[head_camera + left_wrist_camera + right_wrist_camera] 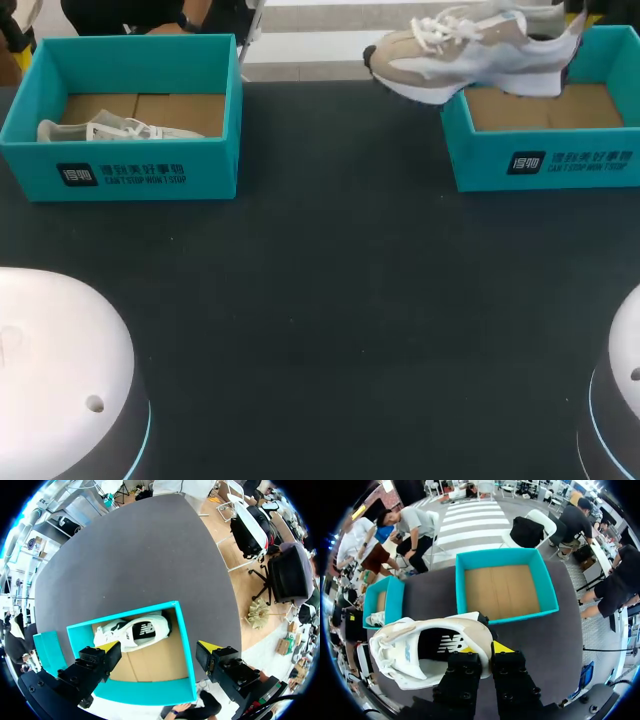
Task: Take the shoe out of the shoebox, open the shoe tongue, remove and reinsert the insole, then place the shoe into the shoebox
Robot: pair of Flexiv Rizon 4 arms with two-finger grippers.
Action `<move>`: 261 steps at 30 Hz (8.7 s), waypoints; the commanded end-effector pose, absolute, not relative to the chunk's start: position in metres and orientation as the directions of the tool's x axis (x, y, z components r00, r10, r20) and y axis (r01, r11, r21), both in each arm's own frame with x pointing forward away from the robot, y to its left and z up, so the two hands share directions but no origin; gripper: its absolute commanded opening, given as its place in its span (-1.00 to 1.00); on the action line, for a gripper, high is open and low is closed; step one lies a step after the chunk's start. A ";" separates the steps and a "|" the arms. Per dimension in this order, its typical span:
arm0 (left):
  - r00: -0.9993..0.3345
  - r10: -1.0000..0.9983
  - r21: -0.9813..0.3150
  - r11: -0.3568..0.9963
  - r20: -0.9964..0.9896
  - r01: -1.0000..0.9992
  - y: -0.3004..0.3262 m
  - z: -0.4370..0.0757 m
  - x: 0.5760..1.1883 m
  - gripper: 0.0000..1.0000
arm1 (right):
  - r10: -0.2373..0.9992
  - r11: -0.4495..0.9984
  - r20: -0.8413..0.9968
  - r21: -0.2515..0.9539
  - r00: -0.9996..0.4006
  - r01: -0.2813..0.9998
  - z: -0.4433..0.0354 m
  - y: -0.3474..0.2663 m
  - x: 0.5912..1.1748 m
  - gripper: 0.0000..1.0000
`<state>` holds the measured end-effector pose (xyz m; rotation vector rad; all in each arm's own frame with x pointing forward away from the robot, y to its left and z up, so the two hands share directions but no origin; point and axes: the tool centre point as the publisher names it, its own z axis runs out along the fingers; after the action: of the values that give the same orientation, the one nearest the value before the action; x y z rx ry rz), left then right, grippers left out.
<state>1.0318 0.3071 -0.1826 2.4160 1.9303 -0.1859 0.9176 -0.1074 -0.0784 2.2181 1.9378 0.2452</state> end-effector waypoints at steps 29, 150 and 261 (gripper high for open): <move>0.217 0.969 -0.040 -0.223 -0.117 0.974 0.307 -0.182 1.031 1.00 | 0.979 -0.184 -0.068 0.088 0.190 0.979 -0.070 0.032 0.762 -1.00; 0.217 0.969 -0.040 -0.223 -0.117 0.974 0.307 -0.182 1.031 1.00 | 0.905 -0.355 -0.110 0.333 0.410 0.873 -0.337 0.128 0.712 -1.00; 0.217 0.969 -0.040 -0.223 -0.117 0.974 0.307 -0.182 1.031 1.00 | -0.114 0.973 0.109 0.215 -0.987 -0.089 -0.168 0.100 0.705 1.00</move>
<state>1.0318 0.3072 -0.1826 2.4159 1.9303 -0.1859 0.7025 0.1107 -0.1641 0.5319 3.0378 0.2424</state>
